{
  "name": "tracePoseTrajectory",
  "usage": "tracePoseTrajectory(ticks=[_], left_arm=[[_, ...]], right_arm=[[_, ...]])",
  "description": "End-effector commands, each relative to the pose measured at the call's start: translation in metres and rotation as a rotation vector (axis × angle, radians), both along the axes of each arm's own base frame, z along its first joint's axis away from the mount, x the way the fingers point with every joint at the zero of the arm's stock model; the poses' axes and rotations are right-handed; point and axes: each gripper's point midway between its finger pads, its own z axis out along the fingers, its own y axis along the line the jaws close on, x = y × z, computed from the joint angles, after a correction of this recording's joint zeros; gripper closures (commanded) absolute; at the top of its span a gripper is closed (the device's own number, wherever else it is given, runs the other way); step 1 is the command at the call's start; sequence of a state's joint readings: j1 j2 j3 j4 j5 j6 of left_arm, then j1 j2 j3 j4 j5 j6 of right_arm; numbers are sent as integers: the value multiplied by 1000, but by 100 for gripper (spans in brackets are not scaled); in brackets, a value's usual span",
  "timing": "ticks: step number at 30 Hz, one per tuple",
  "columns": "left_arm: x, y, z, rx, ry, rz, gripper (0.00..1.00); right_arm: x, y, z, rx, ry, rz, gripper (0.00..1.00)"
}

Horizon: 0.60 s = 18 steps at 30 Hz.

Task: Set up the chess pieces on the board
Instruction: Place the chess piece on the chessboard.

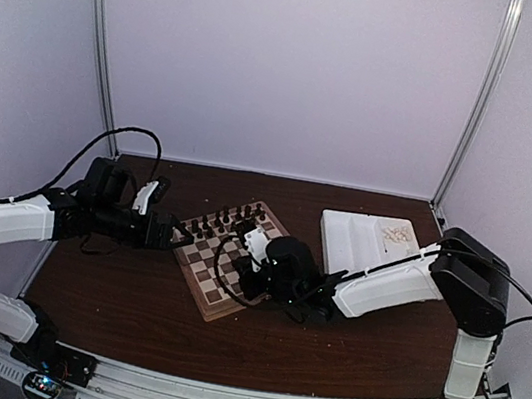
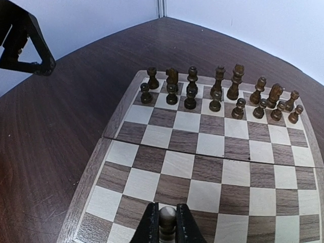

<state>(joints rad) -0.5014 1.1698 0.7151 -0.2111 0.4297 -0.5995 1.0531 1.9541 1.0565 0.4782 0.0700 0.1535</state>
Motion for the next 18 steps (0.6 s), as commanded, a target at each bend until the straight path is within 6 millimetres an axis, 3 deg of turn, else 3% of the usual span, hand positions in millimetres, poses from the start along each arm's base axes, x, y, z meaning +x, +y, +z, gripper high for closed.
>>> tracePoseTrajectory(ticks=[1,15,18], left_arm=[[-2,-1,4,3,-33,-17,2],[-2,0,0,3,-23,-14,2],[-3,0,0,4,-26,-14,2]], right_arm=[[1,10,2,62,-43,-30,92],[3,8,-37,9,-8,-52,89],[3,7,-38,5,-8,-55,83]])
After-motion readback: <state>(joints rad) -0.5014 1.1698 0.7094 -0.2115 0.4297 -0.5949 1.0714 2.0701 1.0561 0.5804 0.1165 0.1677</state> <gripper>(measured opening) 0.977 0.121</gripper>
